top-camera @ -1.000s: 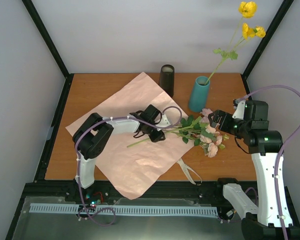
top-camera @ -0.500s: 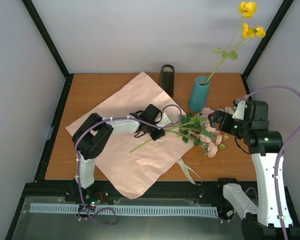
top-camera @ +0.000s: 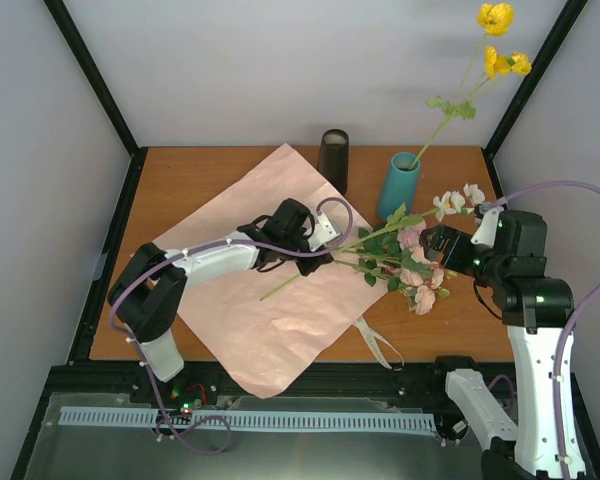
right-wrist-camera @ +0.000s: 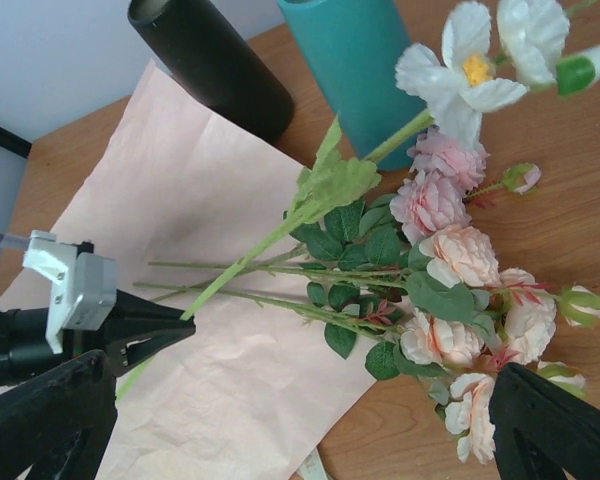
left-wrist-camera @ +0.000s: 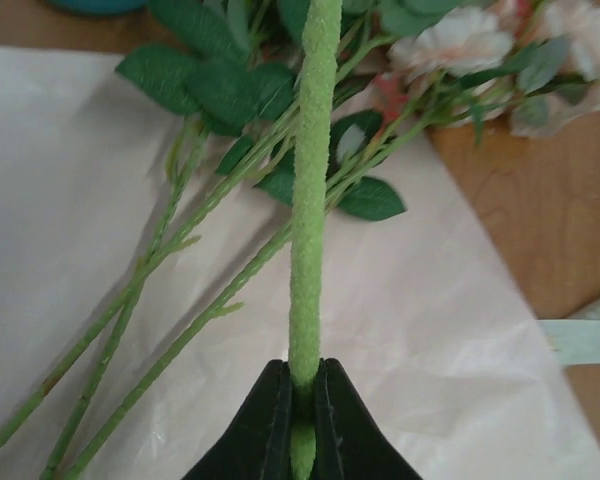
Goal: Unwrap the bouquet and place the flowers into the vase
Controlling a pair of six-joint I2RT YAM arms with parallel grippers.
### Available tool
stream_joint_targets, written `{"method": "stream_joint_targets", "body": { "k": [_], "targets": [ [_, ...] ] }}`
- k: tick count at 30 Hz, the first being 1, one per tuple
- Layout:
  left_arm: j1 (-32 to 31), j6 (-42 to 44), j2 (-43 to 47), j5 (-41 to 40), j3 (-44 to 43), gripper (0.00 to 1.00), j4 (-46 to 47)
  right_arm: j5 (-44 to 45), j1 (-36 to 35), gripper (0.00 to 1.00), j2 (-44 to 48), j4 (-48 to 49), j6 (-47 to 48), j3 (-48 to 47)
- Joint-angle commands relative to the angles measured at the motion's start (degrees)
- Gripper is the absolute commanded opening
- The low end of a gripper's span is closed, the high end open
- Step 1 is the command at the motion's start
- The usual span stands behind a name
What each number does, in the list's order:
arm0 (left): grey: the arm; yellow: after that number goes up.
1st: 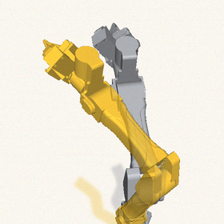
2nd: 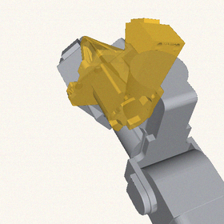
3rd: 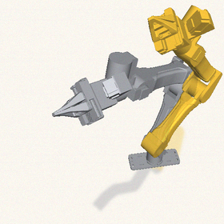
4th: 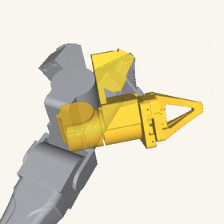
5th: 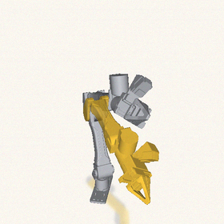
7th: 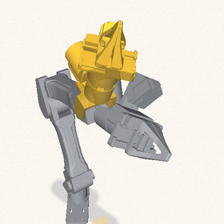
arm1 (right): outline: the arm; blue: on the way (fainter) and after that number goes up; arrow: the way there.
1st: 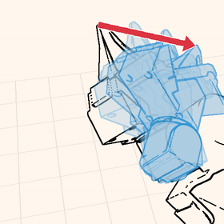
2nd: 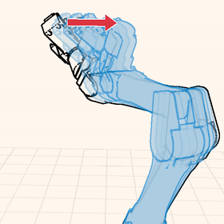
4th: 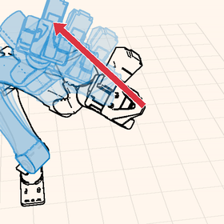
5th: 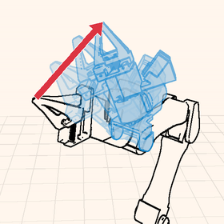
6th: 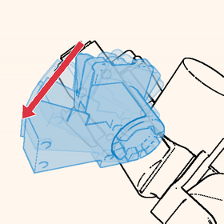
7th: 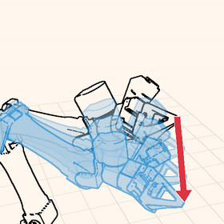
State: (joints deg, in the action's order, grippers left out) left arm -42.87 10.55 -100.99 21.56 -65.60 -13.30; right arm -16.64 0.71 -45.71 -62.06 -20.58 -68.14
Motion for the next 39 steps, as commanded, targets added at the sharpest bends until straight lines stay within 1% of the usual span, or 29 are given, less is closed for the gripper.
{"method": "stream_joint_targets", "body": {
  "k": [1, 5, 10, 16, 19, 22, 26, 31, 36, 39],
  "targets": [
    [-0.8, 1.3, 5.0, 5.0, 0.4, 0.00, -2.1, 1.0, -0.2, 1.00, 3.0, 1.6, -1.3, 0.3],
    [-0.9, 1.4, 8.3, 7.2, 0.3, 0.00, -4.9, -0.3, -0.2, 1.00, 6.9, 3.8, -1.4, 0.8],
    [-0.9, -1.0, 12.8, 10.4, 0.3, 0.00, -6.1, -5.4, -0.2, 1.00, 13.4, 9.7, -1.7, 3.0],
    [-0.9, -7.2, 18.9, 13.4, 1.0, 0.00, -4.0, -14.5, -0.2, 1.00, 21.3, 16.9, -0.8, 6.8],
    [-0.9, -10.0, 21.7, 15.2, 1.6, 0.00, -2.3, -18.1, -0.2, 1.00, 23.6, 18.7, 0.1, 8.1],
    [-0.9, -10.9, 24.3, 16.3, 1.5, 0.00, -1.6, -21.9, -0.2, 1.00, 25.2, 20.9, 0.3, 9.3],
    [-0.9, -11.0, 26.3, 18.0, -0.4, 0.00, -1.2, -27.4, -0.2, 0.99, 26.3, 25.6, -0.7, 11.4],
    [-0.9, -12.2, 25.6, 20.3, -4.8, 0.00, -0.4, -31.4, -0.2, 0.98, 24.8, 29.0, -2.8, 12.6],
    [-0.9, -13.6, 24.1, 21.7, -7.4, 0.00, 1.9, -33.2, -0.2, 0.95, 22.9, 34.4, -5.8, 13.9],
    [-0.9, -13.9, 23.0, 22.8, -8.4, 0.00, 2.8, -32.8, -0.2, 0.94, 21.3, 36.2, -6.9, 13.7]
  ]
}}
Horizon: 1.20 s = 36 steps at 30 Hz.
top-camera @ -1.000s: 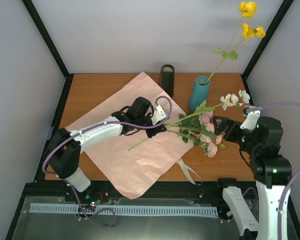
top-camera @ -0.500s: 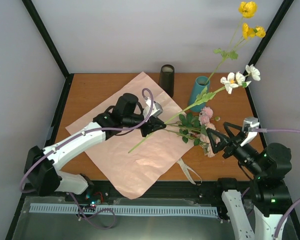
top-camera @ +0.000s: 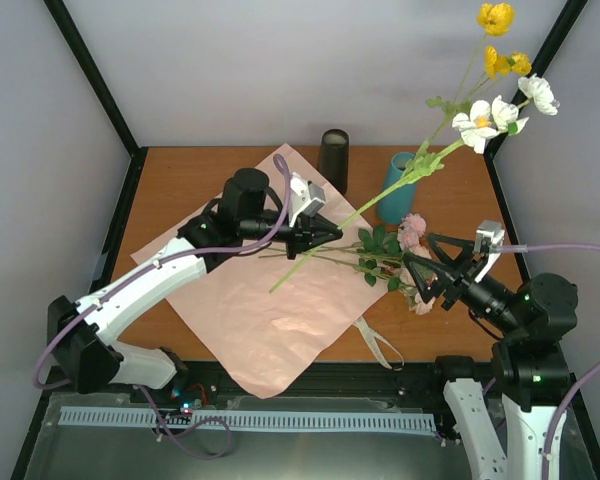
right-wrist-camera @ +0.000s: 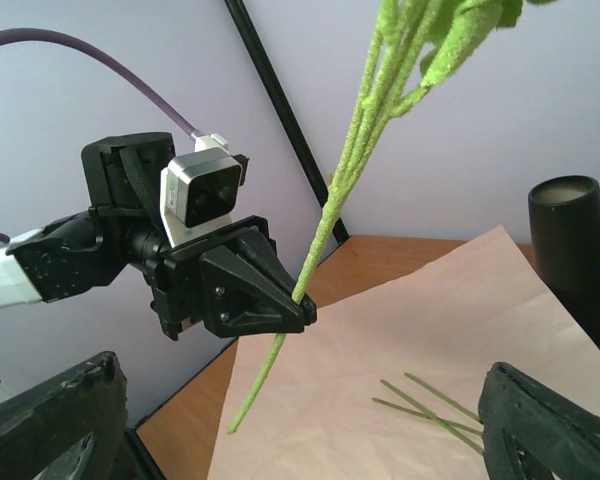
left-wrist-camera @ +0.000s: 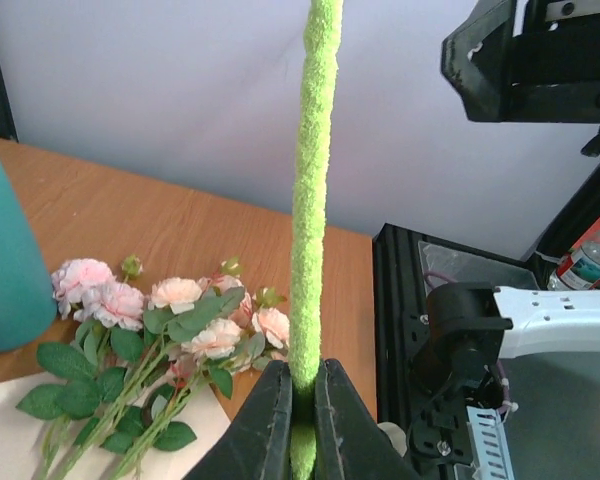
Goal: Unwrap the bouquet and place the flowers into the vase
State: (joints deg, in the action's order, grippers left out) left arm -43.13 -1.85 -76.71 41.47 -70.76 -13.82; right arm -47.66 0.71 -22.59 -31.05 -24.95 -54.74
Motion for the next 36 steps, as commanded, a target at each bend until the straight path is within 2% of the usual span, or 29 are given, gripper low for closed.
{"method": "stream_joint_targets", "body": {
  "k": [1, 14, 21, 27, 31, 36],
  "targets": [
    [-0.6, -1.6, -1.7, 3.1, -3.7, 0.00, 3.5, -1.4, -0.2, 0.93, -2.4, 5.6, -3.0, 0.3],
    [-2.4, 0.6, -6.4, 5.2, -8.5, 0.00, 2.5, 0.7, -0.2, 0.85, -10.2, 15.1, -5.4, -1.3],
    [-4.3, 1.2, -9.1, 5.0, -11.1, 0.00, 1.9, 1.7, -1.8, 0.73, -14.1, 16.7, -5.4, -3.6],
    [-6.4, 2.8, -11.0, 4.1, -14.1, 0.00, -0.4, 3.1, -3.8, 0.53, -16.7, 16.7, -4.0, -5.4],
    [-6.6, 2.4, -11.7, 3.4, -14.5, 0.00, -0.2, 4.1, -4.3, 0.25, -17.6, 15.5, -2.5, -6.6],
    [-6.6, 3.5, -12.2, 1.6, -15.0, 0.01, -0.2, 5.8, -4.5, 0.04, -18.1, 13.2, -0.6, -8.2]
  ]
}}
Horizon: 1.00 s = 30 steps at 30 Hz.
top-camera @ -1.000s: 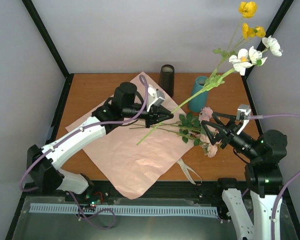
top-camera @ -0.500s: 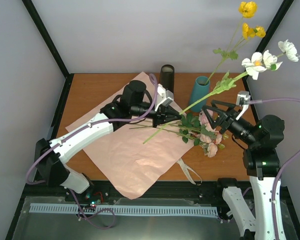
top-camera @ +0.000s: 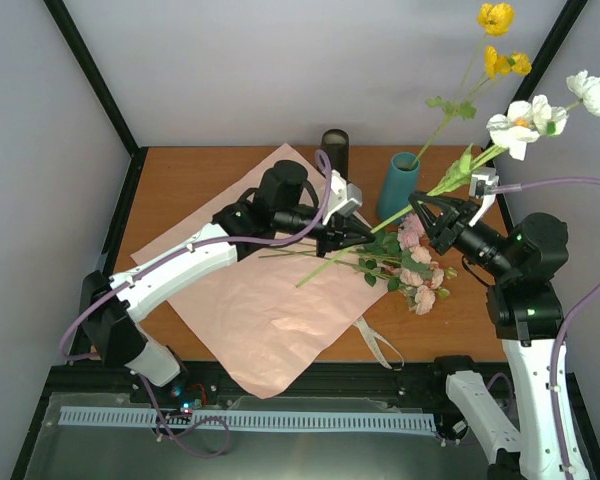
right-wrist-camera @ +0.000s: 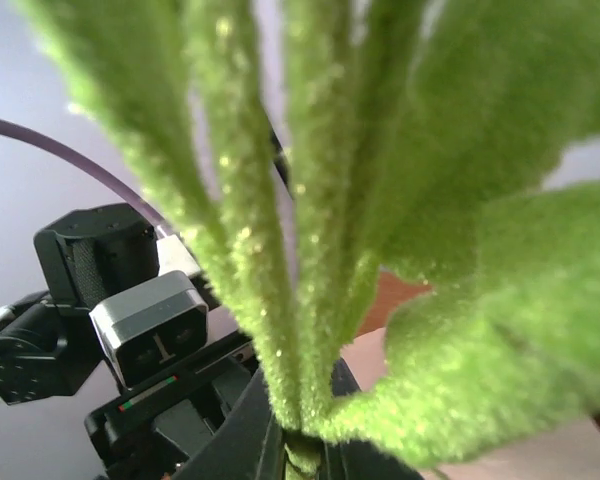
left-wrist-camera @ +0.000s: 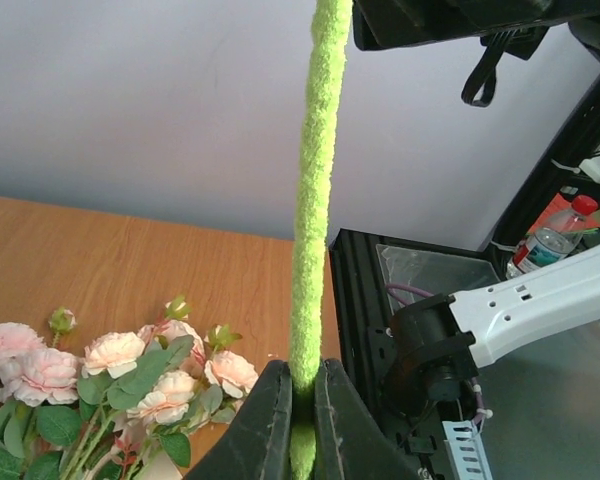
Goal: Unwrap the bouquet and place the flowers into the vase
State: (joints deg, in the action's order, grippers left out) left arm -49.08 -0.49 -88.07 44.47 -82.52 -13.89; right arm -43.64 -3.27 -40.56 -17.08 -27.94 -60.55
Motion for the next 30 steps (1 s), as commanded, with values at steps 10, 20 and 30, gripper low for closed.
{"method": "stream_joint_targets", "body": {
  "k": [10, 20, 30],
  "targets": [
    [-0.4, 6.5, 0.0, -13.8, -3.7, 0.99, -1.8, 13.3, -0.5, 0.03, -3.9, -6.9, 9.6, -9.6],
    [13.1, 3.3, 7.3, -24.2, 10.5, 1.00, 13.3, 25.6, -0.5, 0.03, -11.8, -8.8, 14.5, -19.9],
    [28.0, 2.6, 8.4, -30.4, 24.1, 0.99, 31.2, 34.8, -0.5, 0.03, -19.4, -10.9, 17.7, -28.0]
  ]
}}
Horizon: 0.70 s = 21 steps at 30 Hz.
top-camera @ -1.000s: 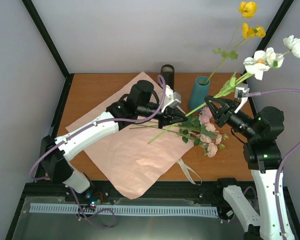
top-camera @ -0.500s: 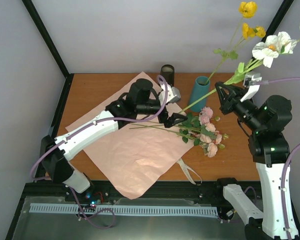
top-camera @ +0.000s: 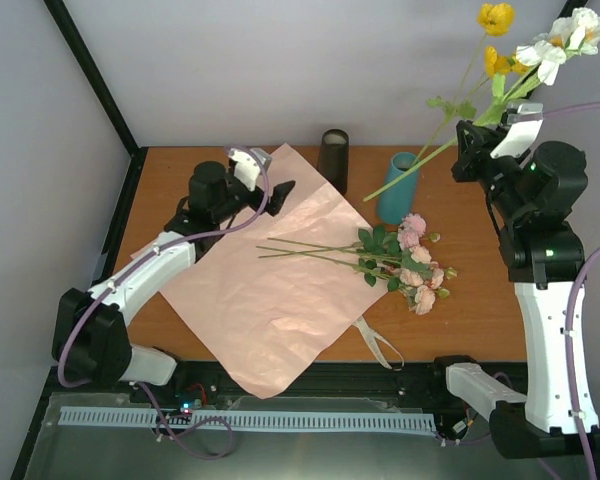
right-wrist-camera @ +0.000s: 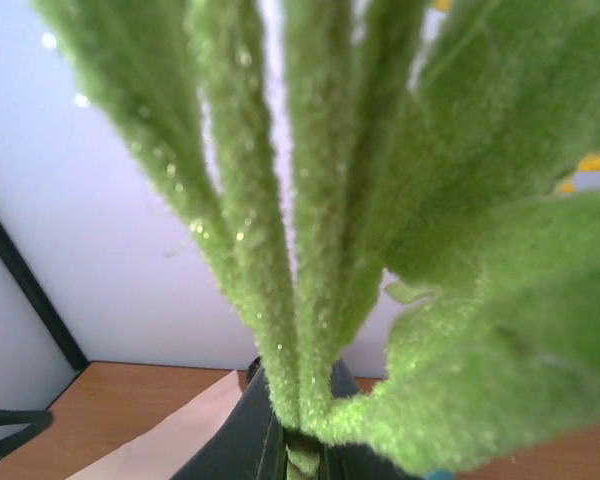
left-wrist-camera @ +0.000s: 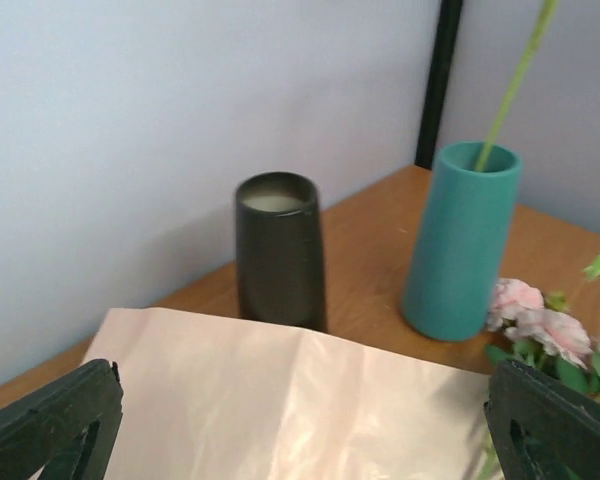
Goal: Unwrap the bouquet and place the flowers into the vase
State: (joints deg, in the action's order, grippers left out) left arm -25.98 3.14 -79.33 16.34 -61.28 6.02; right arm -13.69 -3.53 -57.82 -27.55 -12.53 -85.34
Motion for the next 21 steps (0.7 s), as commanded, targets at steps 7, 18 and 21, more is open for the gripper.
{"method": "stream_joint_targets", "body": {
  "k": [7, 18, 21],
  "targets": [
    [16.7, -9.1, -6.2, 4.8, 7.2, 0.99, 21.5, 5.6, -0.2, 0.03, -6.9, -0.9, 2.7, -8.0],
    [24.6, -11.8, -22.8, 15.7, 2.5, 1.00, 26.9, 6.2, -0.2, 0.03, -10.8, -2.3, 3.3, -10.7],
    [24.7, -11.2, -25.8, 16.5, 2.1, 1.00, 28.6, 6.3, -0.2, 0.03, -12.1, -1.7, 3.6, -11.5]
  ]
}}
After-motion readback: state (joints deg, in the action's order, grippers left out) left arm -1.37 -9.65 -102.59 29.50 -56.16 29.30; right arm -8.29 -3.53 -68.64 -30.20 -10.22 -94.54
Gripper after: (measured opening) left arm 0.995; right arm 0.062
